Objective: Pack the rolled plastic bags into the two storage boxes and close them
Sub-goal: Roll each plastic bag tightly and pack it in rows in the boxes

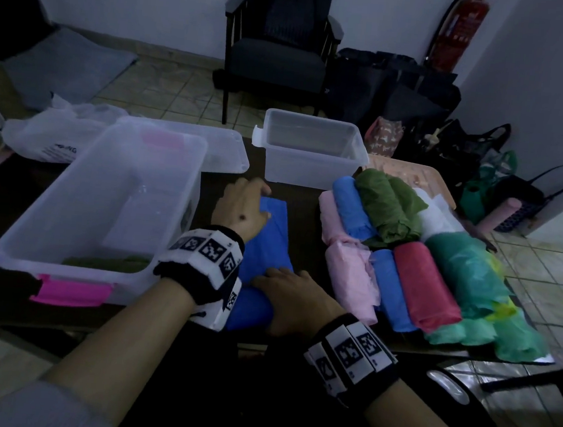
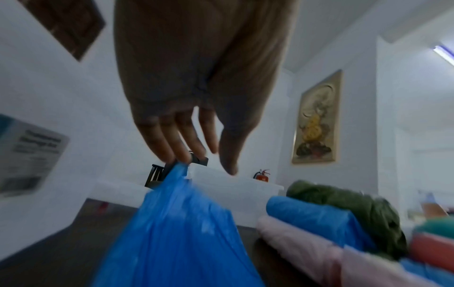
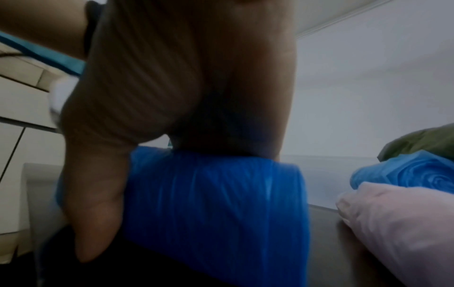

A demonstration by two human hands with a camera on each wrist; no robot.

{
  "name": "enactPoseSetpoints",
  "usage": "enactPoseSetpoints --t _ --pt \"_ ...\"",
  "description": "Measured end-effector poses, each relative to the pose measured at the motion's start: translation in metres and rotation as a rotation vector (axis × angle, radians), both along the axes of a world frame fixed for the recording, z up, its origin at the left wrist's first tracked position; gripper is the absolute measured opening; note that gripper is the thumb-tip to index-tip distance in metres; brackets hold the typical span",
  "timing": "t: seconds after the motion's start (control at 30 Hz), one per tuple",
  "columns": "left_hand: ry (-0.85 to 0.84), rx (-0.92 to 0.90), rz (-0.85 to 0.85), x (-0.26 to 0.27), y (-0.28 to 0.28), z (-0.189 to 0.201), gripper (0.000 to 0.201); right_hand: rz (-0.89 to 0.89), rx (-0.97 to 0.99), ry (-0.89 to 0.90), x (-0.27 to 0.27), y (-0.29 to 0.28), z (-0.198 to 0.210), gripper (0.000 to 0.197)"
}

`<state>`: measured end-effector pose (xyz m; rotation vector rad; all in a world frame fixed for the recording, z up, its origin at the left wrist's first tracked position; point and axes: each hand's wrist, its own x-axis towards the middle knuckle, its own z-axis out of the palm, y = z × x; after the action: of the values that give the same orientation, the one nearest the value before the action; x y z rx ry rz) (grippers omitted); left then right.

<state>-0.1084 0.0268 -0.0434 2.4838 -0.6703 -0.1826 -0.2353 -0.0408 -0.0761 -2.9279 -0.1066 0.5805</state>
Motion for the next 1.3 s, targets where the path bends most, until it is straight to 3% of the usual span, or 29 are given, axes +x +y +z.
enactPoseSetpoints --t 0.07,0.17,0.33,0.7,0.87,1.0,1.13,1.3 --pt "0.08 0.213 -0.175 -0.003 0.001 -0.012 0.039 0.003 0.018 0.014 0.002 -0.001 0.001 0.063" --pt "0.29 0.394 -0.368 -0.007 0.002 -0.033 0.055 0.007 0.002 0.026 0.001 -0.001 0.0 0.063" --pt "0.339 0.604 -0.459 -0.007 0.005 -0.05 0.065 0.041 0.011 0.044 0.0 0.002 0.005 0.068" --pt "0.355 0.583 -0.487 -0.008 0.008 -0.046 0.069 0.031 0.11 0.26 0.017 0.002 0.003 0.078" --pt "0.344 0.567 -0.485 -0.006 0.006 -0.049 0.067 -0.092 0.273 0.161 0.01 -0.007 -0.002 0.077" --pt "0.354 0.503 -0.471 -0.005 0.009 -0.049 0.067 -0.089 0.297 0.121 0.01 -0.007 -0.003 0.076" --pt "0.361 0.342 -0.37 -0.009 0.011 -0.043 0.066 -0.049 0.239 0.105 0.012 -0.011 -0.001 0.066" --pt "0.183 0.22 -0.156 -0.026 0.025 -0.023 0.046 -0.117 0.337 0.053 0.013 -0.015 0.0 0.074"
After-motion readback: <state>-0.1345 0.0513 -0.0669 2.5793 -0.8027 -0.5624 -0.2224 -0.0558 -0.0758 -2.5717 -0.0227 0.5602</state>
